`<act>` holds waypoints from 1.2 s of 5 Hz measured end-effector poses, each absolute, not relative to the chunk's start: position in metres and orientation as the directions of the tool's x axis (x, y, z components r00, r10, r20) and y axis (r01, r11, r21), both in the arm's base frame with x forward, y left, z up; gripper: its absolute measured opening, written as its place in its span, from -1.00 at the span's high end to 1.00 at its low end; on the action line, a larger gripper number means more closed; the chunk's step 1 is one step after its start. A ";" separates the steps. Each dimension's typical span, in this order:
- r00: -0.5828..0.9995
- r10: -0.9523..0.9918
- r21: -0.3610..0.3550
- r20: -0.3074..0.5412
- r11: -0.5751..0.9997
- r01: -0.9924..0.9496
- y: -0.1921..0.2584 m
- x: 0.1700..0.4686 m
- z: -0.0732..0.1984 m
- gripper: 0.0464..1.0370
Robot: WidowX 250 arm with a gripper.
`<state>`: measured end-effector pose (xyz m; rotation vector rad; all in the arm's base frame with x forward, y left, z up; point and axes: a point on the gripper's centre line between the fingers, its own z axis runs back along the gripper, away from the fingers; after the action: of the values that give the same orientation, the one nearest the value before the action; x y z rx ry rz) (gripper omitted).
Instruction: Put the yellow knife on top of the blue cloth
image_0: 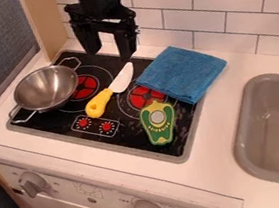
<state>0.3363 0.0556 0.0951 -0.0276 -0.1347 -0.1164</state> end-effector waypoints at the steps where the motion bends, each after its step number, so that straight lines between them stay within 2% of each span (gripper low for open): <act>1: 0.988 -0.117 -0.037 0.103 0.992 0.121 0.054 0.331 0.083 -0.93; 2: 0.983 -0.154 -0.079 0.103 0.984 0.163 0.048 0.315 0.074 -0.93; 3: 0.973 -0.184 -0.083 0.143 0.977 0.197 0.060 0.297 0.064 -0.93; 5: 0.971 -0.200 0.020 0.127 0.980 0.199 0.061 0.301 0.040 -0.93; 6: 0.982 -0.165 0.023 0.088 0.986 0.163 0.065 0.304 0.026 -0.93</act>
<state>0.3038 0.0648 0.0257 0.0152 -0.0902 -0.1649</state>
